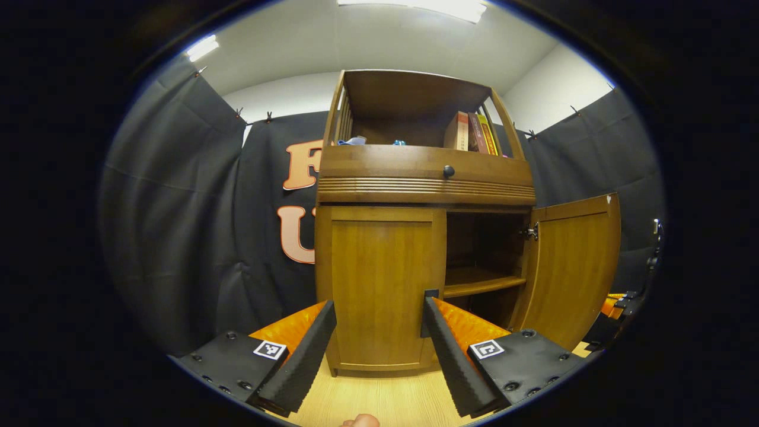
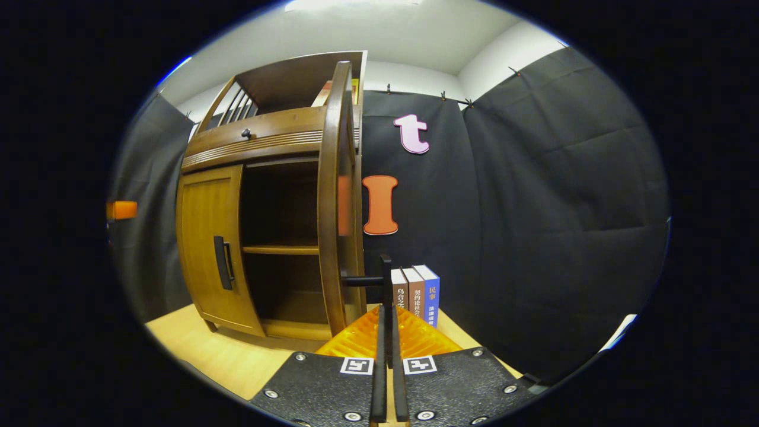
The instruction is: Open the right door of the double-door shoe cabinet with the right hand, and open the left door with the left hand.
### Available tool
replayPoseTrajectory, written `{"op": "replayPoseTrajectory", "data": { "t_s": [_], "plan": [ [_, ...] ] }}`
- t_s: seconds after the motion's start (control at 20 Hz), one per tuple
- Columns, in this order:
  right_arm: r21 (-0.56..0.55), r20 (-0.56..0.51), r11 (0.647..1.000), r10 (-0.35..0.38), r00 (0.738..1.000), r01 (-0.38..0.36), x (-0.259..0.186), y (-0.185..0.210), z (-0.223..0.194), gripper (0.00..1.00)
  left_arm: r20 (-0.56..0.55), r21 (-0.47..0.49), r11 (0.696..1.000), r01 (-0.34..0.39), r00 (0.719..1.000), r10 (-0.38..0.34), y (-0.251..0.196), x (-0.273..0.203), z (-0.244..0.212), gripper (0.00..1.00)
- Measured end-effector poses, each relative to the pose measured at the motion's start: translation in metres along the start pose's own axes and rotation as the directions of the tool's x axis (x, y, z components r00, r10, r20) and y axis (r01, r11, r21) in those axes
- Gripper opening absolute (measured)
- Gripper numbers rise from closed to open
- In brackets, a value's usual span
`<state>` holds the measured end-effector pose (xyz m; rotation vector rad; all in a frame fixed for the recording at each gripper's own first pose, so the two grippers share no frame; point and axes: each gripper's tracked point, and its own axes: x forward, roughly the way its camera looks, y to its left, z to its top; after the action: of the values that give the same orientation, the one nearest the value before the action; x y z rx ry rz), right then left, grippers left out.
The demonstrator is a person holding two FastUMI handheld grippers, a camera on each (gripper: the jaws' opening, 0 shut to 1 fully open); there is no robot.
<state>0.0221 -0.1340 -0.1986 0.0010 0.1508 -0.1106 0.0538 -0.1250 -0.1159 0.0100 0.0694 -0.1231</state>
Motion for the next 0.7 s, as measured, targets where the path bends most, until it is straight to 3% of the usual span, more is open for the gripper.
{"op": "replayPoseTrajectory", "data": {
  "t_s": [0.05,0.1,0.15,0.2,0.55,0.7],
  "plan": [
    [-0.002,0.004,1.0,-0.017,1.0,0.017,-0.002,-0.009,0.001,0.04,-0.005,0.003,1.0,0.003,1.0,-0.003,-0.007,0.006,-0.005,0.99],
    [-0.01,0.013,0.999,-0.039,0.999,0.039,-0.004,-0.02,0.004,0.15,-0.008,0.005,1.0,0.007,1.0,-0.007,-0.013,0.011,-0.009,0.96],
    [-0.019,0.024,0.998,-0.064,0.998,0.064,-0.006,-0.031,0.007,0.03,-0.009,0.004,1.0,0.011,1.0,-0.011,-0.019,0.018,-0.014,0.96],
    [-0.015,0.034,0.998,-0.061,0.998,0.061,-0.011,-0.035,0.012,0.0,-0.009,0.005,1.0,0.018,1.0,-0.018,-0.026,0.024,-0.018,0.96],
    [0.035,0.042,0.996,-0.086,0.995,0.085,-0.022,-0.071,0.02,0.0,-0.032,0.026,0.999,0.039,0.999,-0.038,-0.064,0.072,-0.041,0.95],
    [0.058,0.028,0.994,-0.095,0.995,0.094,-0.021,-0.084,0.018,0.05,-0.047,0.019,0.999,0.049,0.998,-0.048,-0.078,0.092,-0.055,0.97]
  ]
}}
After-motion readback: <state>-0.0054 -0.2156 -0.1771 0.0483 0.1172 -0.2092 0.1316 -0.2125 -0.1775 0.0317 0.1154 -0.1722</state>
